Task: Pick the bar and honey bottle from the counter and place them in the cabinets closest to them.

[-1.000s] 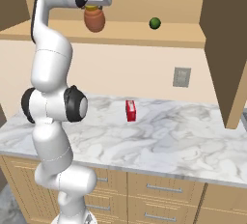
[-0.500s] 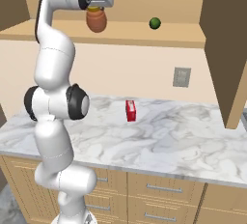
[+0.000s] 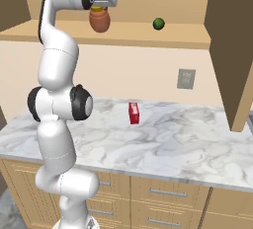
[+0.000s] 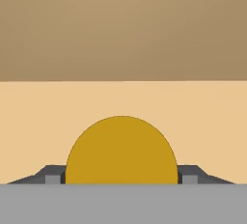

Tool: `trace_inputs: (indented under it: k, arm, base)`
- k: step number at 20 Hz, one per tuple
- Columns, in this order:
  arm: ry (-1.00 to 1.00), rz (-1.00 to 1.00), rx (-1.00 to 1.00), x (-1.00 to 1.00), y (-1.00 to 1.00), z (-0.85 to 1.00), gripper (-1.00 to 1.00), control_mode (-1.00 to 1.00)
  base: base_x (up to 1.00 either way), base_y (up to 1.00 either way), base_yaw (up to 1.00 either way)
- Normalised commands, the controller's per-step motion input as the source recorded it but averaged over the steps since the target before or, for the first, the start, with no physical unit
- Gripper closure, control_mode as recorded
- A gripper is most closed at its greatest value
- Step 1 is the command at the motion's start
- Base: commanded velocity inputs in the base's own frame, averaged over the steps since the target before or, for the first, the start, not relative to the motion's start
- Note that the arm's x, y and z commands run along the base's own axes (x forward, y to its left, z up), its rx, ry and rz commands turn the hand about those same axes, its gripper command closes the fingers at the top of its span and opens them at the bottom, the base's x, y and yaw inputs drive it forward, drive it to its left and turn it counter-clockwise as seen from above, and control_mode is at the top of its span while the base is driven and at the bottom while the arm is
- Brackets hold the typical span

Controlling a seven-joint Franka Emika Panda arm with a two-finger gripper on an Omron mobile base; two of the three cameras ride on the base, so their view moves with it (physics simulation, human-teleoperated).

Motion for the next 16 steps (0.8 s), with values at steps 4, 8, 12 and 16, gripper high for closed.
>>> trace_inputs:
  k: [4, 8, 12, 16]
  arm:
    - [0.0, 0.0, 0.0, 0.0, 0.0, 0.0, -1.0, -1.0]
    - [0.0, 0.0, 0.0, 0.0, 0.0, 0.0, -1.0, -1.0]
    - [0.0, 0.0, 0.0, 0.03, 0.0, 0.0, -1.0, -1.0]
    - [0.0, 0.0, 0.0, 0.05, 0.0, 0.0, -1.0, -1.0]
  base:
    - [0.0, 0.0, 0.0]
    - [0.0, 0.0, 0.0]
    - [0.0, 0.0, 0.0]
    - [0.0, 0.0, 0.0]
